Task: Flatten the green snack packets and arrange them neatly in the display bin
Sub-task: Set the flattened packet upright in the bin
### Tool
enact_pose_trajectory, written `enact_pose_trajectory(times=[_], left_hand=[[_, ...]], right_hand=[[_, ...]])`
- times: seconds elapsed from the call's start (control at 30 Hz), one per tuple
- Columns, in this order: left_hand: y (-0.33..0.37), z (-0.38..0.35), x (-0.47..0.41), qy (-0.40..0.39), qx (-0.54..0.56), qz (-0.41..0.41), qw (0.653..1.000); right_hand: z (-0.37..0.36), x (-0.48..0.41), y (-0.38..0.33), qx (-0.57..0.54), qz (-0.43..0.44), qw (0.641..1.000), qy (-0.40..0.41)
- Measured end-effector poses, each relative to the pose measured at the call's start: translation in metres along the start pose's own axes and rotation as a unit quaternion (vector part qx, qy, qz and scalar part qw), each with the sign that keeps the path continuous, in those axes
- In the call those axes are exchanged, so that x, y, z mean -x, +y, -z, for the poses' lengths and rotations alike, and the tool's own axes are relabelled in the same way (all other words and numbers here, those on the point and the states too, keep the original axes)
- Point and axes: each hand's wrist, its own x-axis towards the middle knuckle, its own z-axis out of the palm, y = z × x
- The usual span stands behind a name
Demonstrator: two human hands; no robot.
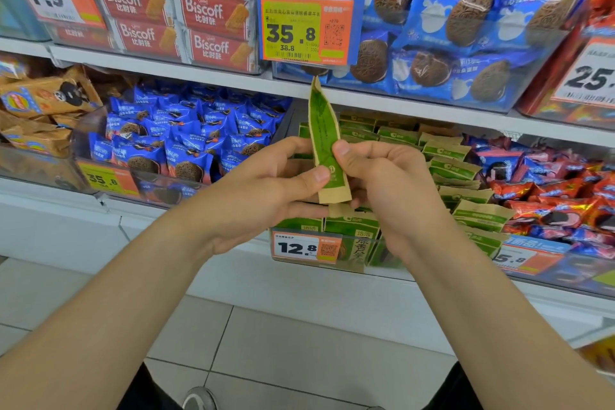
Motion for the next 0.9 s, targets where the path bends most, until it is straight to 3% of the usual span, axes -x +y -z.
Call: enact_pose_trajectory(times=[0.13, 0.27, 0.33, 0.4, 0.5, 0.57, 0.63, 0.7, 0.9], left_hand=[[-0.003, -0.007, -0.01, 0.098, 0.045, 0.011, 0.994], [-0.004, -0.008, -0.017, 0.233, -0.012, -0.015, 0.972], [-0.003, -0.01, -0.014, 0.26, -0.047, -0.031, 0.964], [-0.004, -0.016, -0.012, 0.253, -0.078, -0.058, 0.963], [-0.01, -0.024, -0.011, 0.229, -0.14, -0.109, 0.957], [-0.015, -0.027, -0.012, 0.22, -0.169, -0.13, 0.952], [-0.022, -0.027, -0.014, 0.221, -0.187, -0.142, 0.947], [-0.025, -0.025, -0.015, 0.234, -0.182, -0.136, 0.945], [-0.024, -0.018, -0.015, 0.217, -0.165, -0.111, 0.956]], right_hand=[[0.004, -0.002, 0.0, 0.034, 0.013, 0.999, -0.034], [0.008, -0.001, -0.001, 0.051, 0.025, 0.98, -0.188], [0.008, -0.001, -0.001, 0.052, 0.012, 0.97, -0.235], [0.006, -0.002, -0.001, 0.06, 0.014, 0.975, -0.212], [0.002, -0.009, 0.006, 0.091, 0.084, 0.99, -0.071], [-0.001, -0.013, 0.013, 0.197, 0.195, 0.961, 0.019], [-0.005, -0.014, 0.017, 0.279, 0.253, 0.925, 0.056], [-0.009, -0.016, 0.018, 0.276, 0.24, 0.929, 0.048], [-0.005, -0.013, 0.012, 0.099, 0.089, 0.991, -0.023]])
